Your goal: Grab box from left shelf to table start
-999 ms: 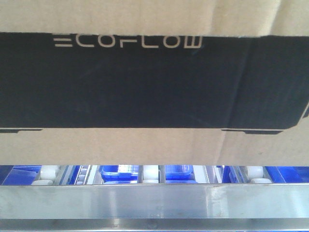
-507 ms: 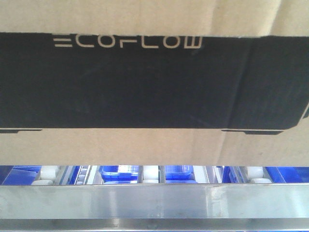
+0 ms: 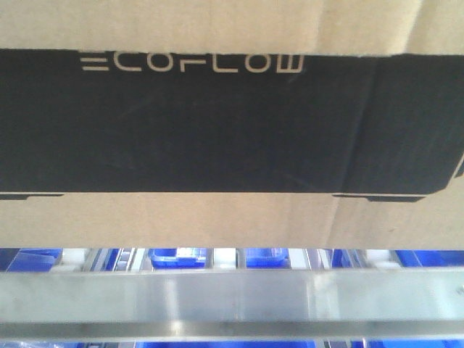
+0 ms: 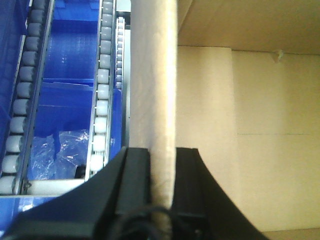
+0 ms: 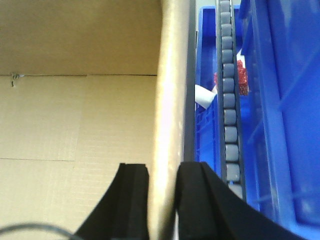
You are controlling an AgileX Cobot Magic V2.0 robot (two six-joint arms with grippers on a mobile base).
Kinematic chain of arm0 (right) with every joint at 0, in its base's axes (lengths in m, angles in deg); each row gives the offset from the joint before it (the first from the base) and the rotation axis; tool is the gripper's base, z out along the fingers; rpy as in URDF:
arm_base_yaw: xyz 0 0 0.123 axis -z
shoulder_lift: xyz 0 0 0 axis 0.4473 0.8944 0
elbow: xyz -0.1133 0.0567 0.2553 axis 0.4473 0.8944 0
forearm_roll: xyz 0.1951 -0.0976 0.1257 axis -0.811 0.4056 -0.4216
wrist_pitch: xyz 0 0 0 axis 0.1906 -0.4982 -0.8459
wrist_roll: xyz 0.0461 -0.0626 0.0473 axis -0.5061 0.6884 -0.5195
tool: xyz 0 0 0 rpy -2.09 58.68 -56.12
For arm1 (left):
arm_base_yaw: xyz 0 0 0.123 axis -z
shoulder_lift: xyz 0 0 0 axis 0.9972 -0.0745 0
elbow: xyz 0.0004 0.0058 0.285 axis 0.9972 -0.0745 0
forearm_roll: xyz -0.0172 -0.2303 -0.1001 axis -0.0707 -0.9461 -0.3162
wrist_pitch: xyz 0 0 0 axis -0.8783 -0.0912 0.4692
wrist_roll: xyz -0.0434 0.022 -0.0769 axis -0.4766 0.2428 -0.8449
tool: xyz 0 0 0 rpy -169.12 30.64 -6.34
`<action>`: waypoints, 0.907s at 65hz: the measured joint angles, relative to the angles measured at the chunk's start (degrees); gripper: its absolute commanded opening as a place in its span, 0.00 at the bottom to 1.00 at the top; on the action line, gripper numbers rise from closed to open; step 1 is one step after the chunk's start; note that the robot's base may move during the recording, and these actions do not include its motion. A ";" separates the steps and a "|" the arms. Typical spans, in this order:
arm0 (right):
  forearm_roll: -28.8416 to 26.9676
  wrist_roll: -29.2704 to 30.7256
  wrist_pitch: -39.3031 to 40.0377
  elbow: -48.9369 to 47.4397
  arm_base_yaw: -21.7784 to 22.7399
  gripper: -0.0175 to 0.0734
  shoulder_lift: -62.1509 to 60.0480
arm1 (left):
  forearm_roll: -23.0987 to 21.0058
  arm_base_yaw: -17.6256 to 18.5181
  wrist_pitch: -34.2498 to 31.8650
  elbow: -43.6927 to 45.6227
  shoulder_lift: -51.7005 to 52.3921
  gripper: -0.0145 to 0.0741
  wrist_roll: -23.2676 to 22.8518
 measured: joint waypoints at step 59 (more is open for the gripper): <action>0.00 0.00 -0.23 0.00 0.00 0.27 0.04 | 0.00 0.00 0.00 0.00 0.00 0.05 -0.10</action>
